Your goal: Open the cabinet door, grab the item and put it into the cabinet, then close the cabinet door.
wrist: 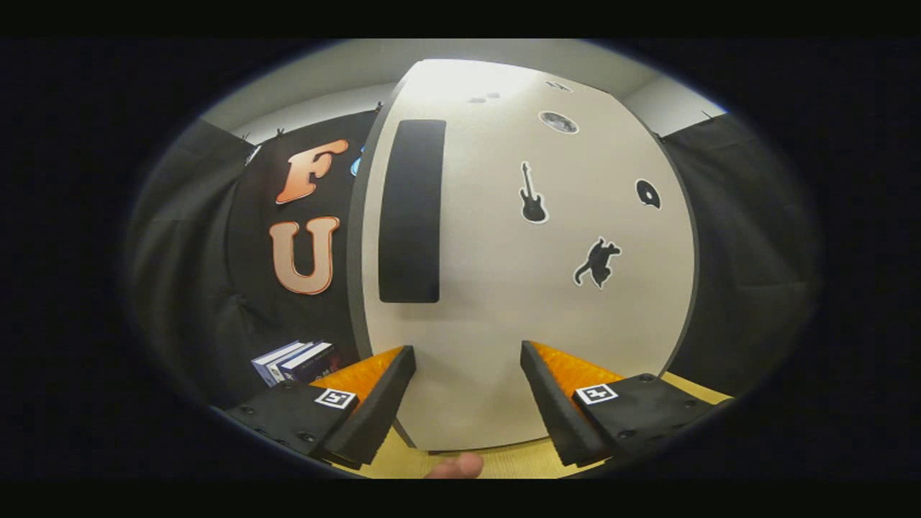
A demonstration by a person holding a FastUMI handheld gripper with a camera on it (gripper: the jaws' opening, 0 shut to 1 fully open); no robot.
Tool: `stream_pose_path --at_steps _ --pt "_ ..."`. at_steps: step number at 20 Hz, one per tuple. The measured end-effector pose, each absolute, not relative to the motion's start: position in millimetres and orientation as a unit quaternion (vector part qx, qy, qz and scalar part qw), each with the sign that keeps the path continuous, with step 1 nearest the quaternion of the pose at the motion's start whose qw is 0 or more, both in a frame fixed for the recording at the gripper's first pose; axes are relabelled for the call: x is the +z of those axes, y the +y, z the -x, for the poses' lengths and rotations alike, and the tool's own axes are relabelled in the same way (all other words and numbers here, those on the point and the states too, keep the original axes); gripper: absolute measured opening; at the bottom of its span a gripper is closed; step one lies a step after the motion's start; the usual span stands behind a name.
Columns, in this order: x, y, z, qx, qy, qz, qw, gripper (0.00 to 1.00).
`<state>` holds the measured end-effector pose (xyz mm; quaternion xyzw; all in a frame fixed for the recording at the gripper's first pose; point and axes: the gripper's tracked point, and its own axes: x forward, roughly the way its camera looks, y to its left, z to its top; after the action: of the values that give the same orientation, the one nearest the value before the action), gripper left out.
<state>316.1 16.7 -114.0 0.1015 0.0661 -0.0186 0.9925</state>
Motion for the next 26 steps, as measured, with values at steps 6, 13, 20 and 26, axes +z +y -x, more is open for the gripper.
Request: stream_pose_path --at_steps 6,13,20,26 --pt "-115.7 16.5 -321.0 -0.012 0.070 -0.104 0.992 0.96" --pt "-92.1 12.9 -282.4 0.012 0.054 -0.100 0.993 0.96" --pt "-57.9 -9.8 -191.2 0.034 0.028 -0.079 0.996 0.96" --pt "-56.2 -26.7 -108.8 0.051 0.032 -0.059 0.996 0.98"
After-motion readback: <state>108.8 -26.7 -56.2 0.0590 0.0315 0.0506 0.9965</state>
